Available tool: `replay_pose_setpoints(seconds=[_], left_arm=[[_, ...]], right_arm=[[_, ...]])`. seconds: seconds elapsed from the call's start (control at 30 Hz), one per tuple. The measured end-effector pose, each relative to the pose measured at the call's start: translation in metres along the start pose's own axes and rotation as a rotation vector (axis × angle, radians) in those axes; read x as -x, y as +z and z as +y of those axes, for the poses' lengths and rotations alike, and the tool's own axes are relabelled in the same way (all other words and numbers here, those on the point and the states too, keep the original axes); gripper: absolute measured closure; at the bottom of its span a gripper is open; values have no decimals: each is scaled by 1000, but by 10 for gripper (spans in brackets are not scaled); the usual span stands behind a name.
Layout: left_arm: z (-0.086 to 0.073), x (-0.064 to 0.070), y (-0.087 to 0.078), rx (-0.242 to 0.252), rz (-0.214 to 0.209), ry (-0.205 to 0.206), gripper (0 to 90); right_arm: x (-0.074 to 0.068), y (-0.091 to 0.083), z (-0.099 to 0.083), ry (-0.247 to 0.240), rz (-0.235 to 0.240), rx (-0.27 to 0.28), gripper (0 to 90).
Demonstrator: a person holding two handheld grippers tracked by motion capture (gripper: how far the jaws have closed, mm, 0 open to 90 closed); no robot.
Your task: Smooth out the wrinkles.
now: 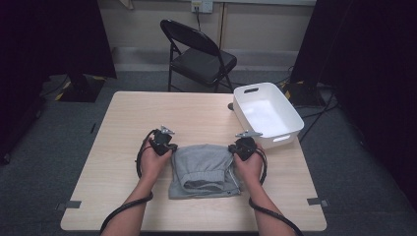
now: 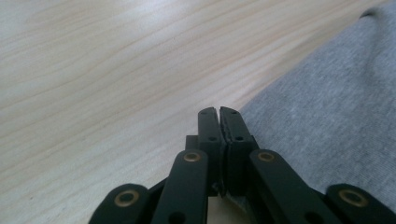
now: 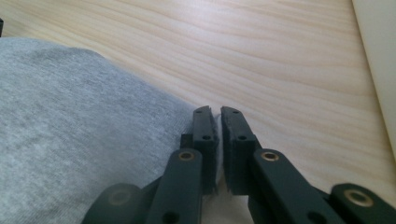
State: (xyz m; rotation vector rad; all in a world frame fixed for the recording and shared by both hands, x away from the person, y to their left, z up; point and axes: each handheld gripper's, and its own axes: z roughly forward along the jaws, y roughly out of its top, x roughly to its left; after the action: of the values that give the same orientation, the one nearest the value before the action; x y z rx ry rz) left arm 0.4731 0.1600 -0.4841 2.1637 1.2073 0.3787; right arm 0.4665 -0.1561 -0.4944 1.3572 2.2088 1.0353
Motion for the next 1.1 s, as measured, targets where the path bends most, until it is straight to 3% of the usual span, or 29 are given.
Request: replay_pose_setpoints(seconds=[0.07,0.13,0.2,0.37,0.4,0.43,0.47,0.5,0.53,0.57,0.6,0.63,0.67,0.7,0.73,0.8,0.87,0.93,1.1], left_arm=[[-2,-5,-4,-17,12,-48,896],[-5,-9,-8,-25,12,-53,900],[-9,-13,-11,-24,7,-86,900],[-14,-19,-19,7,32,-122,900],[-15,-19,-19,21,16,-129,900],[-16,-19,-21,48,16,-119,900],[-15,-17,-21,33,8,-120,900],[-14,-15,-22,33,8,-106,900],[-11,-13,-23,61,7,-94,899],[-10,-12,-23,69,15,-85,882],[-8,-10,-25,56,52,-56,866],[-8,-11,-26,72,72,-52,821],[-8,-12,-27,95,74,-60,729],[-9,-12,-29,91,76,-64,708],[-10,-11,-32,95,87,-57,698],[-14,-8,-36,80,45,-68,719],[-20,-2,-41,95,48,-31,672],[-29,3,-45,99,21,-56,659],[-45,13,-54,90,-13,-57,612]], right_arm=[[1,-3,2,7,-13,-17,869],[3,-7,2,23,-22,-18,873],[4,-10,-1,25,-34,-16,873],[7,-14,-6,45,-40,1,874],[8,-15,-6,47,-50,6,872],[8,-16,-6,44,-51,14,870],[7,-15,-6,43,-27,11,868],[6,-15,-5,28,-34,11,859],[5,-16,-4,25,-36,18,823],[4,-17,-3,16,-25,37,759],[3,-19,-1,-4,-48,43,710],[1,-22,0,-18,-69,56,723],[0,-24,1,-12,-42,60,726],[-3,-27,2,-35,-26,61,716],[-5,-31,2,-62,-41,62,700],[-6,-38,1,-51,-21,76,675],[-7,-48,-2,-54,-3,94,677],[-9,-56,-8,-51,28,97,671],[-18,-70,-33,-53,91,84,682]])
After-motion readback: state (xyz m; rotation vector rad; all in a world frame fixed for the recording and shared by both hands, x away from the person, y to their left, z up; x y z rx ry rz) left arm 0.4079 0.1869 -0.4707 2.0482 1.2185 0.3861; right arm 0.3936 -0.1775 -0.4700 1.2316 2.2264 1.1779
